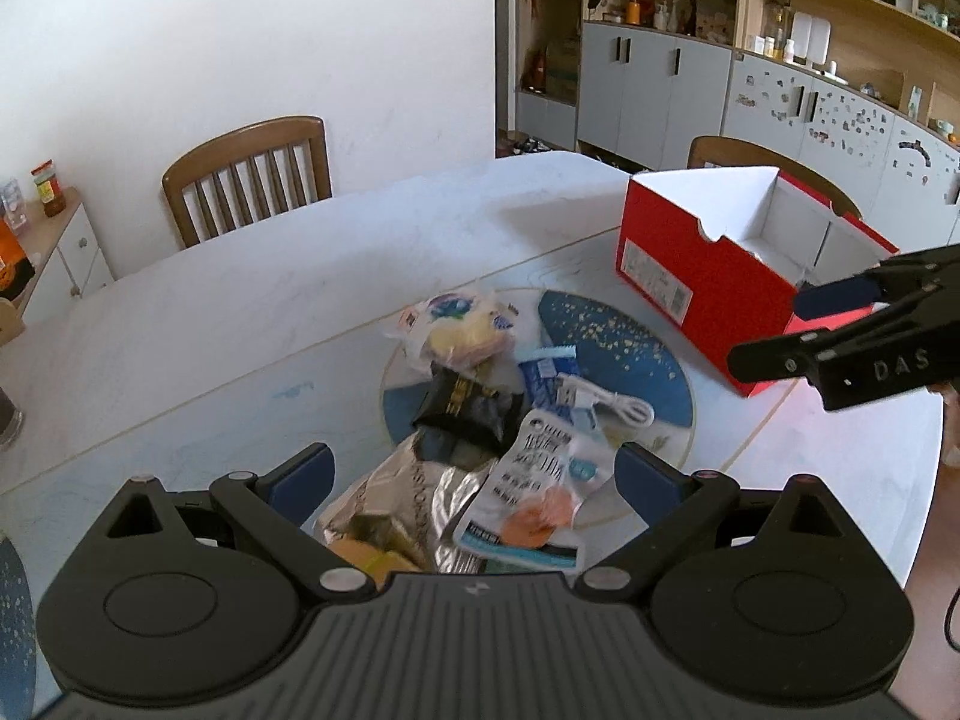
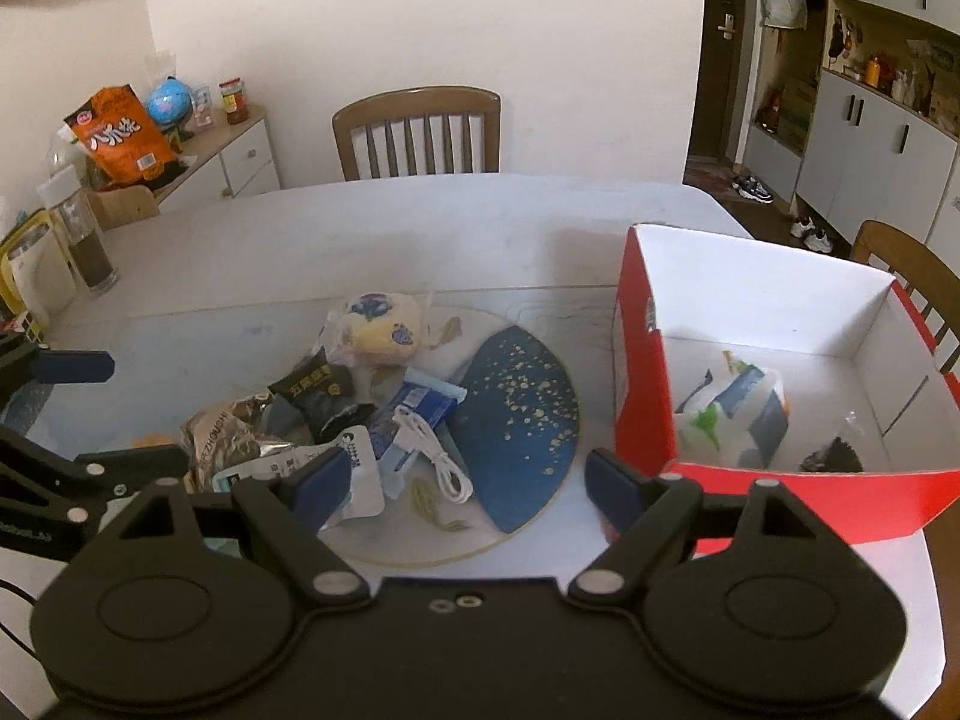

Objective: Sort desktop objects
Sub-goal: 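Withdraw both tools from the shoebox back over the snack pile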

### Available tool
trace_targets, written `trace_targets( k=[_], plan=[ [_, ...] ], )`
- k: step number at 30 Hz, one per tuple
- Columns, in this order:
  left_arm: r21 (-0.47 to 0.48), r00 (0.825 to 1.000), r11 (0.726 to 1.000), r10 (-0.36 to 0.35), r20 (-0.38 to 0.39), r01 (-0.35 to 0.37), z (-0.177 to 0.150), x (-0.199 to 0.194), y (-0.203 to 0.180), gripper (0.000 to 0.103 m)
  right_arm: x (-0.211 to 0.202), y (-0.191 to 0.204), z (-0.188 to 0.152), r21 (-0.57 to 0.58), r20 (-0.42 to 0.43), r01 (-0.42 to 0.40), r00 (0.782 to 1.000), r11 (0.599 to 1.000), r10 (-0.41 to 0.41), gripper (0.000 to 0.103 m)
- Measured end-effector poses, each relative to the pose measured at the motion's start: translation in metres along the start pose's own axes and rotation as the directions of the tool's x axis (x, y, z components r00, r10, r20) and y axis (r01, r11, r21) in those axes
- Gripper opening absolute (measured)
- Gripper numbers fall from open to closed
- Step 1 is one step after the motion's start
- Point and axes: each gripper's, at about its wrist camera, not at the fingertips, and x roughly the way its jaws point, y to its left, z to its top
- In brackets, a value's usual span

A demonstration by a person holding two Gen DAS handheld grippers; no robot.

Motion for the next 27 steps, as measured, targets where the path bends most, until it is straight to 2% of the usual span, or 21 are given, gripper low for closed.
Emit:
trace_targets(
  k=[14, 25, 27],
  plan=[
    [-0.013, 0.997, 0.999, 0.038, -0.074, -0.039, -0.04, 0.024, 0.023, 0.1, 0.045, 0.009, -0.01, -0.057, -0.034, 0.012, 0.999, 0.998, -0.014, 0.082],
    [0.02, 0.996, 0.999, 0.036, -0.086, -0.034, -0.053, 0.04, 0.037, 0.1, 0.081, 0.002, -0.014, -0.075, -0.099, 0.017, 0.995, 0.997, -0.024, 0.073],
    [0.019, 0.996, 1.0, 0.026, -0.085, -0.024, -0.053, 0.042, 0.039, 0.1, 0.088, 0.002, -0.013, -0.078, -0.11, 0.019, 0.994, 0.997, -0.028, 0.069]
  ],
)
